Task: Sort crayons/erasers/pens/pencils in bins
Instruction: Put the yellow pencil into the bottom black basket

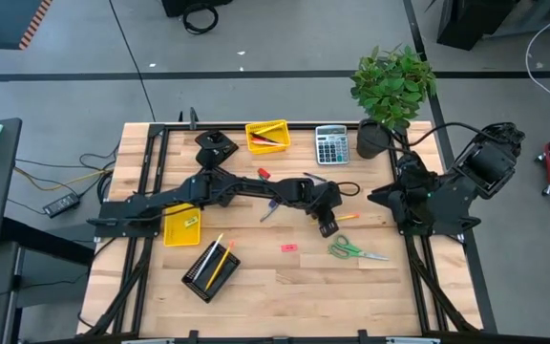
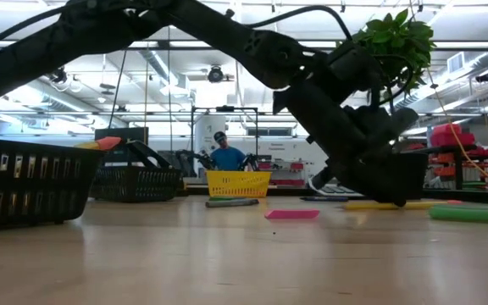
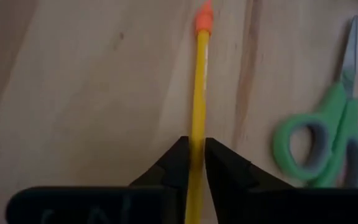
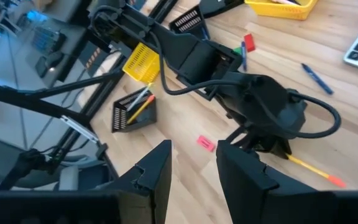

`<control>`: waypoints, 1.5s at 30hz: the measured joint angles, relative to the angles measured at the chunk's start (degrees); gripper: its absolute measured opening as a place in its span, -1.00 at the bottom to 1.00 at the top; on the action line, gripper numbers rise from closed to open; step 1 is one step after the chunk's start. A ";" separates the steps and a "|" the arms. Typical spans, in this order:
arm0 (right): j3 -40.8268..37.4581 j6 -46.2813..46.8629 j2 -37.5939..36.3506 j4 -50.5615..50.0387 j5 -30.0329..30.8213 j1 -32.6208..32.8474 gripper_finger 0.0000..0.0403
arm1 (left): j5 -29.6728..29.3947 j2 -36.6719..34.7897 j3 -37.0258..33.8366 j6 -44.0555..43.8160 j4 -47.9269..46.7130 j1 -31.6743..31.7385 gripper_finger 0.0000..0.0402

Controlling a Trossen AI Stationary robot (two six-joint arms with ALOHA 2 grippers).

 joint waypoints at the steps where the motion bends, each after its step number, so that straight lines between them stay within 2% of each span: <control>1: 0.00 -0.01 0.00 0.41 0.00 0.00 -0.34 | 0.29 -0.20 -0.02 0.17 -0.96 0.03 -0.74; 7: 0.00 -0.01 0.02 1.48 0.00 0.02 -0.34 | 0.94 -3.18 -0.33 3.66 -5.37 0.77 -0.95; 11: 0.00 0.05 0.02 1.85 0.00 0.02 -0.34 | 1.14 -4.12 -0.16 4.45 -11.04 1.33 -0.96; 17: 0.00 0.19 0.18 2.37 0.03 0.00 -0.34 | 0.65 -5.46 0.00 11.53 -23.67 0.95 -0.96; 21: 0.00 0.05 0.50 2.38 1.05 0.00 -0.34 | 0.74 -6.07 -0.09 11.85 -28.25 0.63 -0.97; 39: 0.00 -2.79 0.57 2.54 2.58 0.01 -0.34 | -0.04 -12.26 -0.30 16.21 -32.88 2.14 -0.96; 45: 0.00 -2.92 0.57 2.56 2.55 0.02 -0.34 | -6.54 -12.15 -0.22 20.59 -31.70 2.35 -0.88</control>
